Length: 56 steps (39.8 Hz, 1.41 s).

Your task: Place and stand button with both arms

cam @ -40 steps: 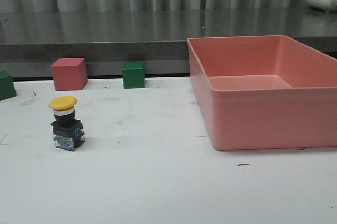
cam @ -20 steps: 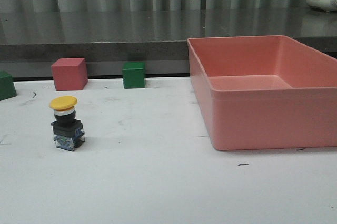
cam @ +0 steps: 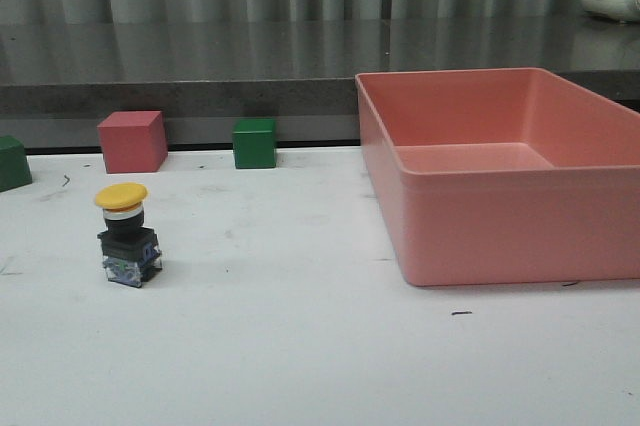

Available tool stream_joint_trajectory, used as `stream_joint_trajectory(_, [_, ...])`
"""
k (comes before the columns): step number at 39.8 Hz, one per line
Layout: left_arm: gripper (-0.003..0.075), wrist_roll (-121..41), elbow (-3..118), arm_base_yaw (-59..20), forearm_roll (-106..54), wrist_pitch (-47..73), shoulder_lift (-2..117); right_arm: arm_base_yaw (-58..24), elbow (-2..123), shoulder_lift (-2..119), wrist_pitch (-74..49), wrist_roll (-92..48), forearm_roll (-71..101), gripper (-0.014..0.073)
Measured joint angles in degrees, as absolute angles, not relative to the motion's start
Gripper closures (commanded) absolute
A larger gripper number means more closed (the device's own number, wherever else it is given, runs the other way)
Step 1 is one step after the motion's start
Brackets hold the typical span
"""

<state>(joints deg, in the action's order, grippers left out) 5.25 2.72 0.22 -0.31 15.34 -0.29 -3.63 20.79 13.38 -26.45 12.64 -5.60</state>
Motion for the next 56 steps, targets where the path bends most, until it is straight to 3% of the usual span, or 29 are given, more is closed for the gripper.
stream_joint_trajectory(12, [0.0741, 5.25, -0.2, 1.18, -0.43, 9.55, -0.29, -3.63, 20.79, 13.38, -26.45, 12.64, -5.6, 0.0664])
stream_joint_trajectory(56, [0.0741, 5.25, -0.2, 1.18, -0.43, 8.82, -0.29, -3.63, 18.47, 13.03, -23.44, 12.38, -7.71, 0.0664])
